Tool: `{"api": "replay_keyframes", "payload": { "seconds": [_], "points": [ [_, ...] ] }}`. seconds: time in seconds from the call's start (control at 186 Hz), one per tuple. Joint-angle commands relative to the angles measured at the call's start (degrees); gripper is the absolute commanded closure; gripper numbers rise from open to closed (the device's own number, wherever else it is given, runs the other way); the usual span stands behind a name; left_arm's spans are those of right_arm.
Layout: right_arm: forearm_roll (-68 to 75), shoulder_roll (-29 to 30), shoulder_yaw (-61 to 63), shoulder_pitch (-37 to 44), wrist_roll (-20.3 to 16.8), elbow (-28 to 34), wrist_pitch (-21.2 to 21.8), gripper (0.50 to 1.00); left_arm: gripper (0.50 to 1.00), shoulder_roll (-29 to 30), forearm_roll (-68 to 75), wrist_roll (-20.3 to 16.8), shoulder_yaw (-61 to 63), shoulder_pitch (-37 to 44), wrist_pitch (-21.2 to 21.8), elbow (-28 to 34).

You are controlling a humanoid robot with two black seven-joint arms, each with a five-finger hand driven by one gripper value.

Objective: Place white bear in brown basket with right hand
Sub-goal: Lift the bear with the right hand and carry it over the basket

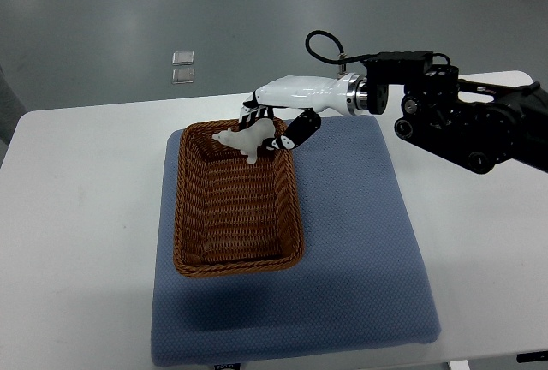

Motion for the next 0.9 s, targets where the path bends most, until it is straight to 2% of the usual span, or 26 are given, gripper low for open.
{"api": "replay_keyframes", "payload": {
  "seconds": [0.0,0.242,0.894],
  "points": [
    [-0.34,3.56,-0.26,-0.58,-0.05,-1.38,-0.25,0.946,0.500,0.00,-0.01,0.00,-0.04,0.01,-0.04,0.00],
    [-1.13,9.01,-0.70,-3.74,-0.14,-7.00,-1.57,0.946,0.500,0.00,-0.01,0.00,-0.04,0.01,-0.04,0.00],
    [-1.40,10.68,-2.11,-6.38,-0.05,-13.07,-4.47,0.932,0.500,0.00,-0.01,0.00,-0.04,0.01,0.05,0.00]
  ]
}}
